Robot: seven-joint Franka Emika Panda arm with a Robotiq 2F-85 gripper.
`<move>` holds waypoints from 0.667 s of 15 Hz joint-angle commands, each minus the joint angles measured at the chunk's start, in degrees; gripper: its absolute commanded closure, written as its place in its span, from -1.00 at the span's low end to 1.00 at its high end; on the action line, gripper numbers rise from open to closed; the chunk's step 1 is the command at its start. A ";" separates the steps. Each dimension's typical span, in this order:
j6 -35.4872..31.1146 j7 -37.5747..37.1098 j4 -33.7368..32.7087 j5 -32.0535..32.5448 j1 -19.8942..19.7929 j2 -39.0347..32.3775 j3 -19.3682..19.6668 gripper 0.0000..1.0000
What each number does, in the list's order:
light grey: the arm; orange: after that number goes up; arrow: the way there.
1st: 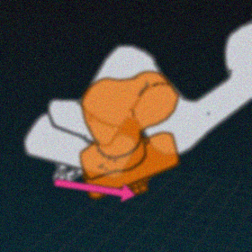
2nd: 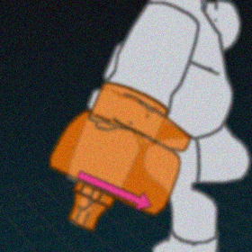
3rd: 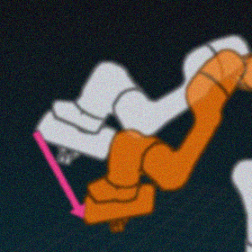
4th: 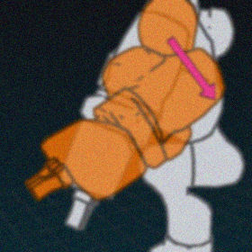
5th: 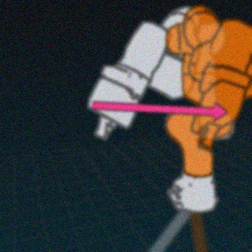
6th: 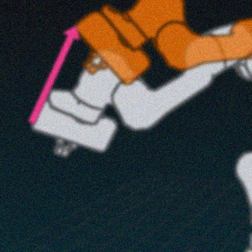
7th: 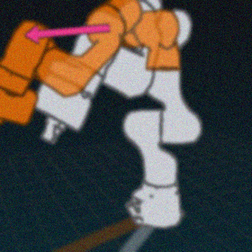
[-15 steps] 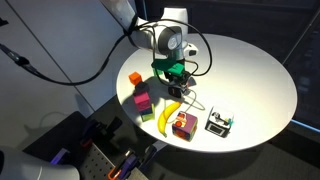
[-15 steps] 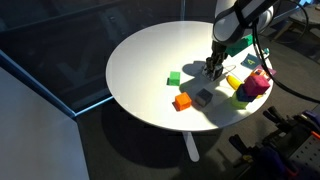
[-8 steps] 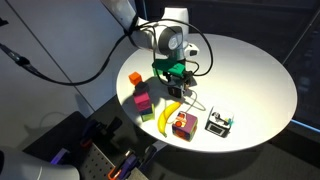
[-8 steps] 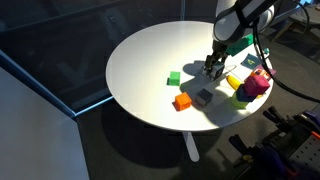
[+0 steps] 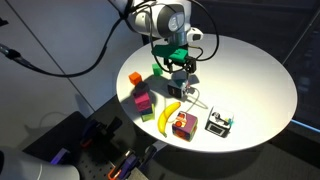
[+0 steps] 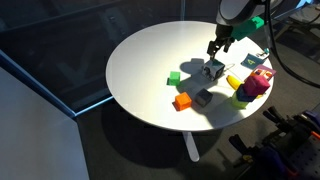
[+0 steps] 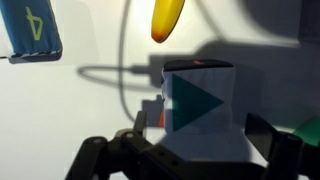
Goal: Remove the plushy cube from on top of the other and put it on the table
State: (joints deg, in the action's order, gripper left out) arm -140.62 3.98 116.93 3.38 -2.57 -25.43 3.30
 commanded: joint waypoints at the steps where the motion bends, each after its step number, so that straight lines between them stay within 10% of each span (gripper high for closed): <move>1: 3.13 1.75 3.63 0.22 -1.10 6.89 -0.08 -1.00; 10: 9.29 7.96 13.16 1.34 -3.17 18.75 1.36 -1.00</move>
State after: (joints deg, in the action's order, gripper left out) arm -133.80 8.92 125.84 3.38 -4.83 -11.71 4.27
